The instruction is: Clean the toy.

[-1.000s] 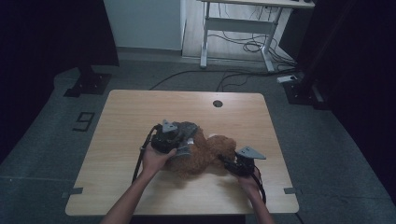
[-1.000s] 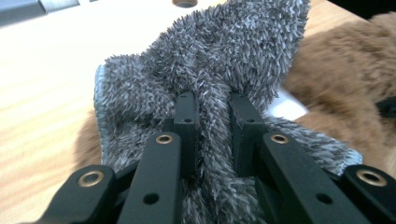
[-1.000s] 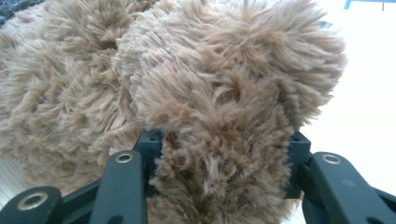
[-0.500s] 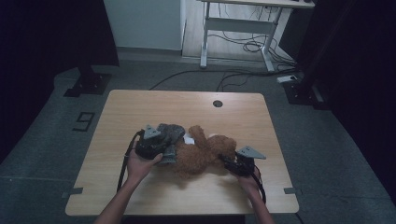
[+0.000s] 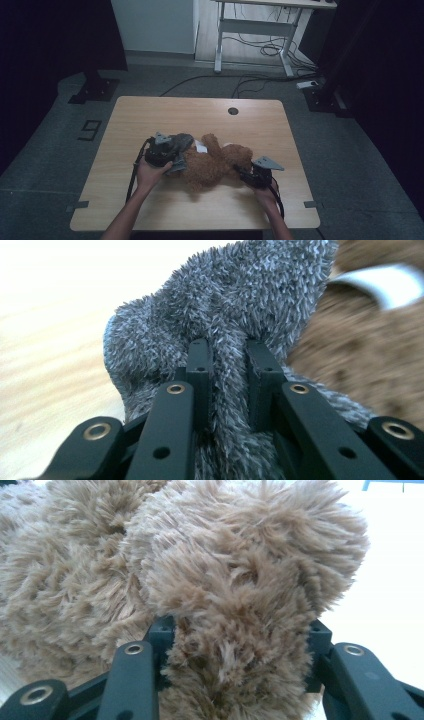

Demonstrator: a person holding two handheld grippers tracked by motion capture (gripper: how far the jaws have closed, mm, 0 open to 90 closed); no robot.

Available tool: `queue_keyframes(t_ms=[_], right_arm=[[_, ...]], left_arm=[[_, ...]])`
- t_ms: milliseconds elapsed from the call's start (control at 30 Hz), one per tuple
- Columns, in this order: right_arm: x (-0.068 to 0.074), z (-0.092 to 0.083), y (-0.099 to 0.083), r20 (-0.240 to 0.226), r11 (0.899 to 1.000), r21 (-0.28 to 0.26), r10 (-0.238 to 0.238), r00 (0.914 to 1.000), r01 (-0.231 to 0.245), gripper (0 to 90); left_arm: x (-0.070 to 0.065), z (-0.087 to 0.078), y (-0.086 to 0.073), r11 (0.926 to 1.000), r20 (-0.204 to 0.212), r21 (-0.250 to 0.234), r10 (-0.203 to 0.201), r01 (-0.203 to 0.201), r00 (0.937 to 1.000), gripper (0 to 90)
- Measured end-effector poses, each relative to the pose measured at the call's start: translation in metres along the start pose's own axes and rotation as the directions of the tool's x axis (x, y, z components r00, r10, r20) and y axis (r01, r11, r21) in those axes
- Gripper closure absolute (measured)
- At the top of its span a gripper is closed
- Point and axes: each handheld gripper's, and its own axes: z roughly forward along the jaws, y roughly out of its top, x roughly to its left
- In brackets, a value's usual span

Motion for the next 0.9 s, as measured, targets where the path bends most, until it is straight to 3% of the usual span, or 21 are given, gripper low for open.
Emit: queue_keyframes(t_ms=[67,133,200,300,433,533,633,733,833,900], right_arm=[[0.0,-0.002,-0.001,-0.006,1.0,-0.002,-0.007,1.0,0.007,50.4],[-0.002,-0.003,-0.003,-0.016,1.0,-0.004,-0.007,0.9998,0.007,50.4],[-0.002,-0.003,-0.003,-0.019,1.0,-0.005,-0.008,0.9998,0.008,50.4],[-0.002,-0.003,-0.003,-0.019,1.0,-0.005,-0.008,0.9998,0.007,50.4],[-0.002,-0.002,-0.003,-0.017,1.0,-0.006,-0.005,0.9998,0.005,50.4],[-0.002,-0.002,-0.003,-0.018,1.0,-0.006,-0.003,0.9998,0.003,50.3],[-0.003,-0.002,-0.003,-0.02,1.0,-0.005,-0.005,0.9998,0.005,50.3],[-0.002,-0.003,-0.003,-0.02,1.0,-0.007,-0.003,0.9998,0.003,50.2],[-0.003,-0.003,-0.003,-0.02,1.0,-0.009,-0.01,0.9998,0.01,50.1],[-0.003,-0.003,-0.004,-0.021,1.0,-0.009,-0.012,0.9997,0.011,50.0]], left_arm=[[0.012,0.0,-0.01,0.9992,-0.017,0.032,-0.023,0.023,0.9996,75.3],[0.021,-0.001,-0.018,0.9979,-0.005,0.039,-0.051,0.051,0.9987,75.4],[0.025,-0.008,-0.021,0.9978,0.012,0.018,-0.064,0.064,0.9979,75.3],[0.018,-0.023,-0.012,0.9985,0.028,-0.034,-0.042,0.043,0.9987,75.3],[-0.014,-0.045,0.017,0.9916,0.079,-0.127,0.034,-0.023,0.9963,75.2],[-0.054,-0.05,0.043,0.9786,0.121,-0.18,0.123,-0.1,0.9849,75.1],[-0.085,-0.033,0.06,0.9748,0.155,-0.163,0.178,-0.153,0.9717,75.1],[-0.108,0.002,0.068,0.9824,0.186,-0.1,0.174,-0.158,0.9669,75.1],[-0.11,0.027,0.065,0.9872,0.18,-0.058,0.156,-0.148,0.9711,75.1],[-0.103,0.03,0.062,0.9911,0.193,-0.062,0.127,-0.117,0.9729,75.2]])
